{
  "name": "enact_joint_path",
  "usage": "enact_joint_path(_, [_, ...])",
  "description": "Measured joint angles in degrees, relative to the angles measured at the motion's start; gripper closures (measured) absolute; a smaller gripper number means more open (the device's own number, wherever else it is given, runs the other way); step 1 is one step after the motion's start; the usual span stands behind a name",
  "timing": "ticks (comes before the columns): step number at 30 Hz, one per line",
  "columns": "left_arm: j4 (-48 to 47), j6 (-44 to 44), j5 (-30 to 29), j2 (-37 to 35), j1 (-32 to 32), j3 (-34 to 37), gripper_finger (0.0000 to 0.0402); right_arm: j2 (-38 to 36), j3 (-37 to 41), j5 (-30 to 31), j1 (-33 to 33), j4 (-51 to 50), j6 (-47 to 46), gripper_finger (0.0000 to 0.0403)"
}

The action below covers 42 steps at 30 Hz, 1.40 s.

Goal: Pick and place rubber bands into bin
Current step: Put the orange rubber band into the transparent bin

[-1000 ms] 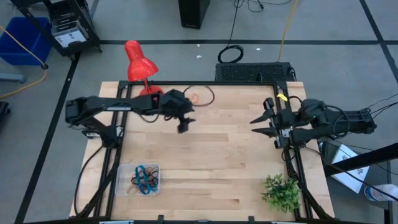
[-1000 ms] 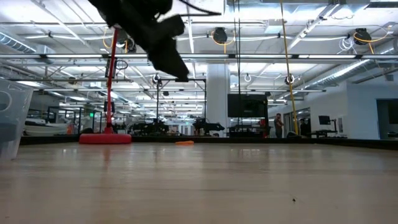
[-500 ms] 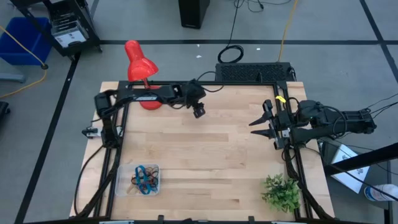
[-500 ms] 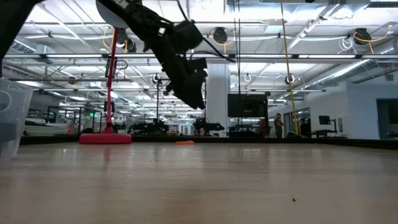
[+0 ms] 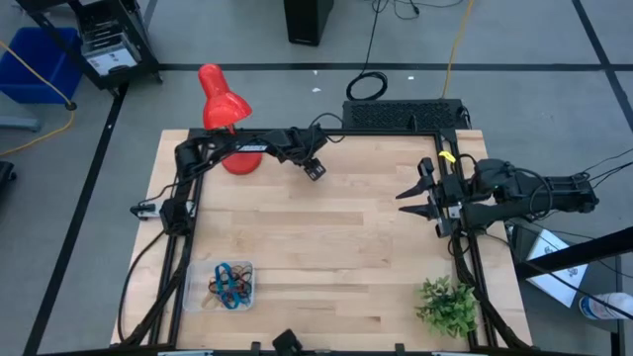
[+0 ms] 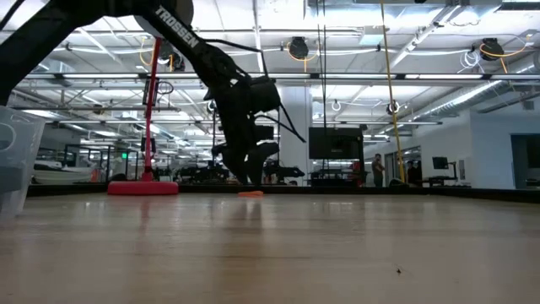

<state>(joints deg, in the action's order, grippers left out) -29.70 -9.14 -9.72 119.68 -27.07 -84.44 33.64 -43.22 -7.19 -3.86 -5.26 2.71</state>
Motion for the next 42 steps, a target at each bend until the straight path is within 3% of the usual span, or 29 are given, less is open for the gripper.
enact_joint_path(7, [0.8,1.4,1.4,0.1,-0.9,0.0,0.0179,0.0,0.0,3.1,0.0,0.3,0.6,0.0286])
enact_joint_path(12, [3.9,3.3,7.3,2.8,-1.2,0.0,0.0218,0.0,0.0,5.9,0.0,0.3,1.2,0.0288])
enact_joint_path(15, [4.7,2.9,4.9,3.6,-1.5,-0.2,0.0249,0.0,0.0,5.9,0.1,0.3,1.2,0.0288])
enact_joint_path(31, [3.3,8.0,4.3,3.9,-1.5,-0.2,0.0354,0.0,0.0,5.7,0.1,0.6,1.4,0.0289])
enact_joint_path(42, [2.6,10.5,3.7,4.0,-1.5,-0.1,0.0376,0.1,-0.1,5.7,0.1,0.4,1.4,0.0289])
